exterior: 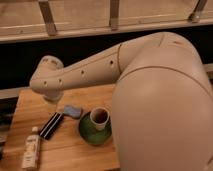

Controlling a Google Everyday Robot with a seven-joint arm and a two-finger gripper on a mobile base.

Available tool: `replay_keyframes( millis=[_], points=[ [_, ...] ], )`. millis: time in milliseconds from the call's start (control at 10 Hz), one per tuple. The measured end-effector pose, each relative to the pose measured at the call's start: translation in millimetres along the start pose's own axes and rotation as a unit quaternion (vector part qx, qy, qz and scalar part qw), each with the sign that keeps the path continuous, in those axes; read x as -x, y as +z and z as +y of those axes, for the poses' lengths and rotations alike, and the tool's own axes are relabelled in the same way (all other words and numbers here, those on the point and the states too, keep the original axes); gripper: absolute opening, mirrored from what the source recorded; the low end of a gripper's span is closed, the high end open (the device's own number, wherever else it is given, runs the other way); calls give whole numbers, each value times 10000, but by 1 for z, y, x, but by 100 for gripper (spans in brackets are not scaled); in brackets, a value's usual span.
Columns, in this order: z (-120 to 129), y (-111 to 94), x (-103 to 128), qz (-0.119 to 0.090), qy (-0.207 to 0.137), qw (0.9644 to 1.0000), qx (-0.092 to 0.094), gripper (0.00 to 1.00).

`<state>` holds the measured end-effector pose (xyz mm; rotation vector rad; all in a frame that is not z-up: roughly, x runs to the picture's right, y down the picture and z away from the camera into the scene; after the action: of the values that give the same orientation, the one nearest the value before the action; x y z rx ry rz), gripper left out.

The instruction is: Move the arm in a circular motion

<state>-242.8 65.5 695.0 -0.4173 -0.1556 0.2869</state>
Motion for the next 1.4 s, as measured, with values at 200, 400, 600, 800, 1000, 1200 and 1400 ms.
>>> replay_keyframes(
  millis=[200, 400, 600, 800, 1000, 1200, 1400],
  points=[
    [19, 2, -17, 61, 243, 9997, 51, 80],
    [28, 0, -59, 220, 613, 9979, 7, 80],
    [33, -6, -112, 366, 1089, 9934, -38, 80],
    [33, -16, -167, 477, 1612, 9857, -127, 80],
    [19, -32, -239, 592, 2337, 9700, -322, 80],
    [-20, -44, -299, 711, 2909, 9526, -541, 80],
    [-59, -52, -325, 787, 3131, 9436, -729, 80]
  ],
)
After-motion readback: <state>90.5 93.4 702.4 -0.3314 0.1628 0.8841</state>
